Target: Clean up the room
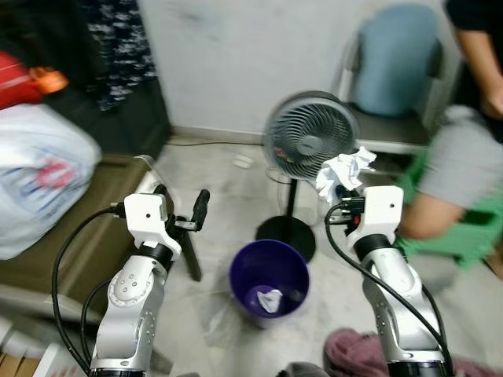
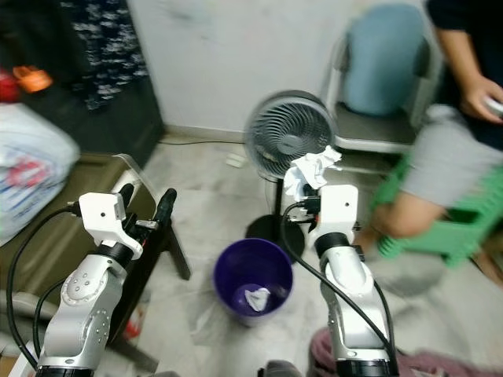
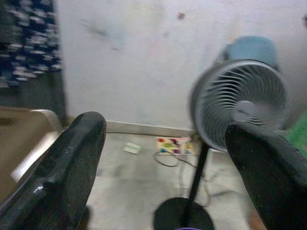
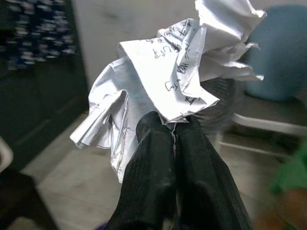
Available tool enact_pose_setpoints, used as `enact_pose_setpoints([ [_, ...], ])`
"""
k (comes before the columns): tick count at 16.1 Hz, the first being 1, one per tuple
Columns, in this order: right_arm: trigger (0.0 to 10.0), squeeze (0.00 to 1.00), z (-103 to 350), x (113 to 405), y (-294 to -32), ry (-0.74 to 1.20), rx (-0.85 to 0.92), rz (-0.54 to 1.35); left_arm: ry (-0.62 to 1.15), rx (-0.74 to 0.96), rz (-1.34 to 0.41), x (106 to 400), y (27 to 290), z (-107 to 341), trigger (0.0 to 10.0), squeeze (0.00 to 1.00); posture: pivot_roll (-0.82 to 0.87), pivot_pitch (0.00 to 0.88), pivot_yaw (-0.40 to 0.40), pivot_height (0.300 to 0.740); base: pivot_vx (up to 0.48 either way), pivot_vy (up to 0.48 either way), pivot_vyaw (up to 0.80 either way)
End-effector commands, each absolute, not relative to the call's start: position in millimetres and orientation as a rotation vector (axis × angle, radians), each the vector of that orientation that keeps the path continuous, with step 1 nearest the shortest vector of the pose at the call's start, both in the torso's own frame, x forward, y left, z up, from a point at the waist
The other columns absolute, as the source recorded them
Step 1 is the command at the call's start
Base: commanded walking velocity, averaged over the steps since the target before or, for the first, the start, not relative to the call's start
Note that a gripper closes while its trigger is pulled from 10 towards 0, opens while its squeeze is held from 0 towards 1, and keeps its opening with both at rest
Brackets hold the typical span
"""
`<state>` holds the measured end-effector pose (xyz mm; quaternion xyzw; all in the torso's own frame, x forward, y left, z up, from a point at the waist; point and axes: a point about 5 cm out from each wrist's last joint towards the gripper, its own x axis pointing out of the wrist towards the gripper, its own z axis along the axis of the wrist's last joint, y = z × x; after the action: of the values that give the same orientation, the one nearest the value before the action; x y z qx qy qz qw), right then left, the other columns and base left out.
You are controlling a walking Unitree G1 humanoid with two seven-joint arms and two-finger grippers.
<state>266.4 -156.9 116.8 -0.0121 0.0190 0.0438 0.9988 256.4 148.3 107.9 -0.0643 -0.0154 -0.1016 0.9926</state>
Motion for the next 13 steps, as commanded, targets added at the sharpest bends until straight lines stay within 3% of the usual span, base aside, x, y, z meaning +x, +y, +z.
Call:
enact_pose_setpoints([
  [1, 10.0, 0.0, 118.6, 267.7, -154.3, 0.03, -0.024, 0.095, -0.031, -0.115, -0.2, 255.7, 151.1, 107.7, 10.0, 0.0, -0.17, 0.0, 0.013, 0.74, 0.0, 0.0, 0.65],
  [4, 10.0, 0.0, 118.0, 268.1, -154.6, 0.032, -0.022, 0.093, -0.04, -0.116, -0.219, 255.2, 149.0, 109.0, 10.0, 0.0, -0.17, 0.0, 0.014, 0.74, 0.438, 0.0, 0.76],
  [8, 10.0, 0.0, 117.2, 268.3, -154.7, 0.038, -0.007, 0.087, -0.039, -0.116, -0.223, 255.5, 148.9, 108.6, 10.0, 0.0, -0.17, 0.0, 0.015, 0.74, 0.457, 0.0, 0.0],
  [13, 10.0, 0.0, 116.0, 270.2, -156.5, 0.045, 0.0, 0.081, -0.038, -0.115, -0.226, 256.8, 147.9, 108.2, 10.0, 0.0, -0.17, 0.0, 0.013, 0.74, 0.449, 0.0, -0.58],
])
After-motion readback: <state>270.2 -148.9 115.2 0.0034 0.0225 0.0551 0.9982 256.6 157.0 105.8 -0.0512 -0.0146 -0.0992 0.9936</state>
